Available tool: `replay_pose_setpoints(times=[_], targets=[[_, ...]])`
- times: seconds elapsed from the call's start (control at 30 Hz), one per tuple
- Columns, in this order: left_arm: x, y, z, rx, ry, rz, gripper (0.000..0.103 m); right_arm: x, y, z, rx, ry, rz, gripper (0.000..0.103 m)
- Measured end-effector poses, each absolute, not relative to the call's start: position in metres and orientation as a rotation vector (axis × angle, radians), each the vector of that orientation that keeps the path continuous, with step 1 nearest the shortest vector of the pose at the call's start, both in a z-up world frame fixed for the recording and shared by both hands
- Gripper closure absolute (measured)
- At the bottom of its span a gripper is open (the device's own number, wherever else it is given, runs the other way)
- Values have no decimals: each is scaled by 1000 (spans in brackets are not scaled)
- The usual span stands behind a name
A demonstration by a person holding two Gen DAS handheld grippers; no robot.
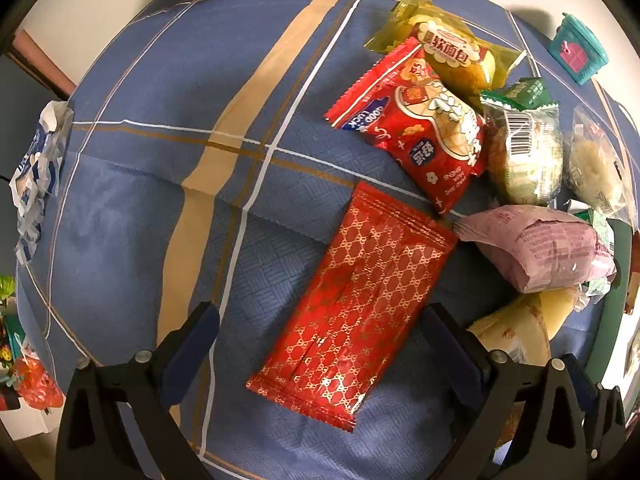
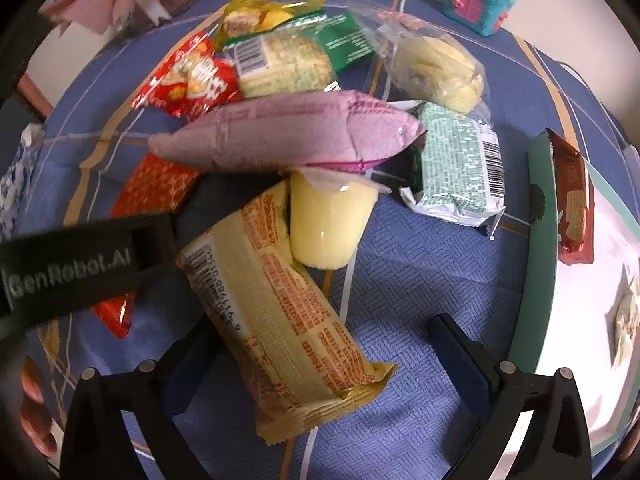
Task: Organize snacks
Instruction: 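Move both tools back over the snack pile, then grasp the red gold-patterned packet with the left tool while the right tool grasps the yellow wafer packet, then carry both packets into the white tray and open both tools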
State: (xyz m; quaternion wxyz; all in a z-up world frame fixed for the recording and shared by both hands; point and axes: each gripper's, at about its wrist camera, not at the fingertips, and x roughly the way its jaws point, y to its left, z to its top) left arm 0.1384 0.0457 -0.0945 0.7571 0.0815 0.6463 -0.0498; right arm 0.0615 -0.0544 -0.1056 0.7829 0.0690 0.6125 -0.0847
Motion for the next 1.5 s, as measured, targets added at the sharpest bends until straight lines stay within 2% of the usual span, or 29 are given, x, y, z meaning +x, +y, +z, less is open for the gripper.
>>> replay_pose_setpoints(times=[0.07, 0.1, 0.17, 0.23, 0.27, 0.33, 0.47, 0.8, 1.33, 1.5], targets=[[139, 42, -93, 180, 1404, -121, 9, 61, -54, -102, 142, 1293, -186, 10], [140, 40, -94, 175, 1406, -128, 15, 60, -53, -100, 128, 1276, -174, 13], [140, 38, -95, 157, 1411, -146, 24, 60, -51, -95, 122, 1250, -151, 31], [139, 33, -95, 148, 1411, -169, 35, 59, -50, -91, 139, 1231, -127, 43], [139, 32, -95, 150, 1408, -174, 36, 58, -51, -89, 149, 1226, -117, 48], [136, 27, -92, 151, 1401, -178, 45, 58, -52, -88, 157, 1225, -116, 52], [134, 22, -86, 138, 1384, -180, 53, 59, -60, -83, 203, 1223, -98, 63], [132, 26, -69, 63, 1351, -178, 54, 57, -71, -65, 275, 1210, -77, 65], [117, 45, 8, -24, 1171, -166, 54, 25, -92, 12, 346, 1049, -52, 65], [101, 49, 26, -32, 1140, -169, 54, 15, -108, 20, 352, 1050, -88, 65]])
